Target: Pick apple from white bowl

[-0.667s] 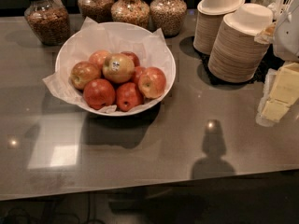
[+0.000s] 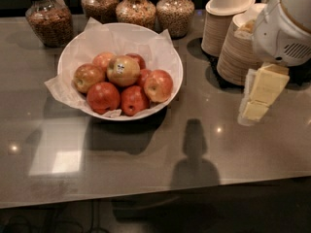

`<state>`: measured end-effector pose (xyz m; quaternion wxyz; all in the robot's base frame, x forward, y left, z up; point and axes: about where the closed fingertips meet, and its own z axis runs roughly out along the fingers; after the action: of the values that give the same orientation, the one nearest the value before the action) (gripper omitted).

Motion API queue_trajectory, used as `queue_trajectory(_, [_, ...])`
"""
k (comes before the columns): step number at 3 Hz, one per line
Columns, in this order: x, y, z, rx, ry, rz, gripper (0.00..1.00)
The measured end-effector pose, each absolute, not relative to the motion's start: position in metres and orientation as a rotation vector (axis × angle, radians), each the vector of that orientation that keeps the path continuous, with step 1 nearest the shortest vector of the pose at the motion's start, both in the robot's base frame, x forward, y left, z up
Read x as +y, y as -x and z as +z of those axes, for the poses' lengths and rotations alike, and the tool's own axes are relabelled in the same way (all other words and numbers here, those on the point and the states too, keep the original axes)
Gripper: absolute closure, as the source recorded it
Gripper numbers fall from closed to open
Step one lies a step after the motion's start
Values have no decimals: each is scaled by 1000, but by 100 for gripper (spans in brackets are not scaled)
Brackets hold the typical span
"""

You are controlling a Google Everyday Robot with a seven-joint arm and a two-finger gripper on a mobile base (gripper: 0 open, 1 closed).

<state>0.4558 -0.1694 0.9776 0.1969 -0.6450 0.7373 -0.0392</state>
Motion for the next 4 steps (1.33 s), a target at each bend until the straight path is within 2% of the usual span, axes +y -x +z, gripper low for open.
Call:
queue_trajectory(1, [-118,-475,988,1869,1893,-71,0])
queue_trajectory(3, [-111,-483,980,1863,1836,-41,0])
queue_trajectory(4, [-79,-514,975,1776,1743,65,0])
